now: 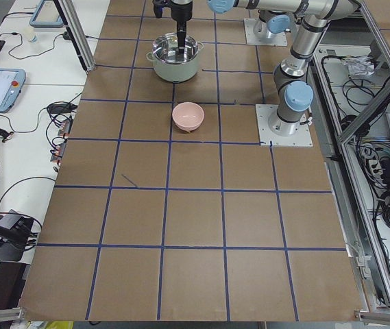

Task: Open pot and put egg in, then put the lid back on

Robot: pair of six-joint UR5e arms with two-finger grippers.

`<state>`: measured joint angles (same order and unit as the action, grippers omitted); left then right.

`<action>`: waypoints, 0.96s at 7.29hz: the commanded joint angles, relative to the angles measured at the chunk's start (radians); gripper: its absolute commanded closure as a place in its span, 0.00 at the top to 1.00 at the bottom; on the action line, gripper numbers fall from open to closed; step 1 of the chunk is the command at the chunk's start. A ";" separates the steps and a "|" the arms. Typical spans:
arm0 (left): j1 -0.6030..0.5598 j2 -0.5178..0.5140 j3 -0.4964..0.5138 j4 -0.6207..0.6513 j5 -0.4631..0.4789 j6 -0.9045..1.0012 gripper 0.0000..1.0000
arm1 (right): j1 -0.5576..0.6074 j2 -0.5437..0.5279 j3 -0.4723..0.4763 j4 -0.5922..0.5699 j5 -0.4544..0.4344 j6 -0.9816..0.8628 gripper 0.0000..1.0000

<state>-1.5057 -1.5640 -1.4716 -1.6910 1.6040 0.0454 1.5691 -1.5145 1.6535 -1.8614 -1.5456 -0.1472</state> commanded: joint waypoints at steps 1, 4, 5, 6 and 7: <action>-0.002 -0.004 0.007 -0.022 -0.001 0.002 1.00 | -0.018 -0.078 0.018 0.189 -0.008 -0.011 1.00; -0.007 0.012 -0.010 -0.018 -0.001 -0.004 1.00 | -0.020 -0.090 0.058 0.179 0.005 0.000 1.00; -0.007 0.016 -0.012 -0.018 -0.001 -0.004 1.00 | -0.021 -0.090 0.060 0.179 -0.002 -0.009 1.00; -0.007 0.018 -0.010 -0.018 -0.003 -0.004 1.00 | -0.020 -0.090 0.063 0.179 -0.005 -0.011 1.00; -0.007 0.018 -0.012 -0.018 -0.004 -0.006 1.00 | -0.020 -0.090 0.065 0.179 -0.007 -0.005 1.00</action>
<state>-1.5124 -1.5475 -1.4823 -1.7089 1.6016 0.0413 1.5489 -1.6044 1.7156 -1.6829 -1.5495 -0.1549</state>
